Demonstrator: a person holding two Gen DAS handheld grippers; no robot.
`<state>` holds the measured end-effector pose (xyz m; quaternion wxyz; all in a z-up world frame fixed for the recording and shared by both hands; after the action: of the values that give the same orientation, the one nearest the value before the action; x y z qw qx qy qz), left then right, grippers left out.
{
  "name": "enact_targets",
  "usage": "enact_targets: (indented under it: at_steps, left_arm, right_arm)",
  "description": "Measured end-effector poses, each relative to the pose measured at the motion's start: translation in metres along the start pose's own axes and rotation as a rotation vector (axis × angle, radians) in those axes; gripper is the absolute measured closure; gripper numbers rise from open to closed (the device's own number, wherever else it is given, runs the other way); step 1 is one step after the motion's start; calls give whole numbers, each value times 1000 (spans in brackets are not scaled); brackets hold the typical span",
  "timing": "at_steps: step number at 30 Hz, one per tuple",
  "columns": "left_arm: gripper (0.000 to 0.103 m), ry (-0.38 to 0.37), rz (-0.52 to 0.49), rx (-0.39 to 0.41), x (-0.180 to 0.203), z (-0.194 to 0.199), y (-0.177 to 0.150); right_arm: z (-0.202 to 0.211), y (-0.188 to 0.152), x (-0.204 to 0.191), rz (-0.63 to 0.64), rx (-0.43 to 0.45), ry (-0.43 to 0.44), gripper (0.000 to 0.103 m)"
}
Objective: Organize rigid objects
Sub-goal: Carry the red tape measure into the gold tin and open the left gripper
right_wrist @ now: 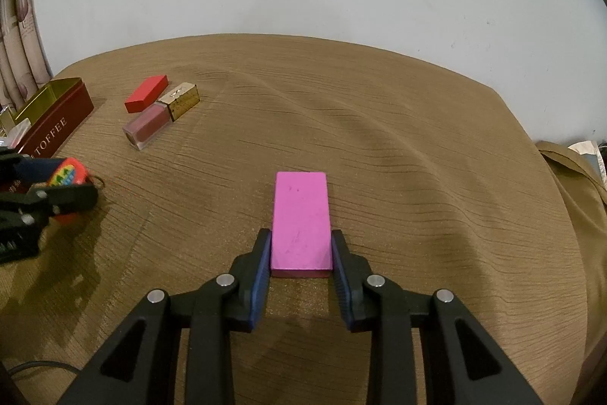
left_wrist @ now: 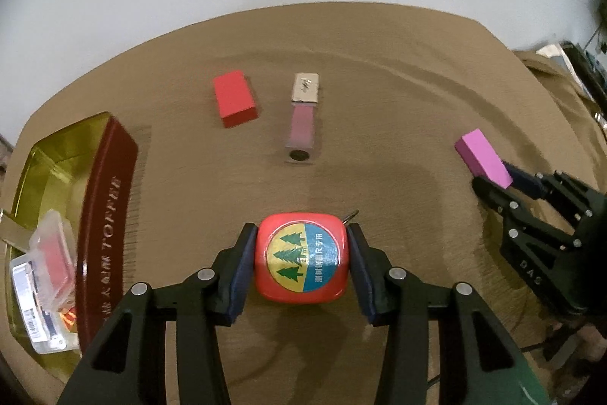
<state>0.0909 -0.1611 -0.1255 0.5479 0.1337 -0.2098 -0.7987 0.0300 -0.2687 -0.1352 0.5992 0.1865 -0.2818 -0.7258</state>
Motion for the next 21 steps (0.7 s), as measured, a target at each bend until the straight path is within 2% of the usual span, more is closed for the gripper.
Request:
enact_targets:
  at_steps: [11, 21]
  left_arm:
    - [60, 37, 71, 32, -31, 26, 10]
    - [60, 78, 174, 61, -84, 49, 22]
  right_arm:
    - [1, 0, 0, -1, 0, 0, 72]
    - [1, 0, 0, -1, -1, -1, 72]
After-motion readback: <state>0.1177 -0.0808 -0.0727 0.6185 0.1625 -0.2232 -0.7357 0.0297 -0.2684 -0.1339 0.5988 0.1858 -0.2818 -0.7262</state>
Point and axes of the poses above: each gripper's, at about its wrist camera, not at the fingertips, and z roughly against the way its jaws point, x to its right, y to its top, the point moved 4 cm from there along -z, roughly the way its jaws point, and after that the axes turned 8 degrees about z, right-handed, at the moved point
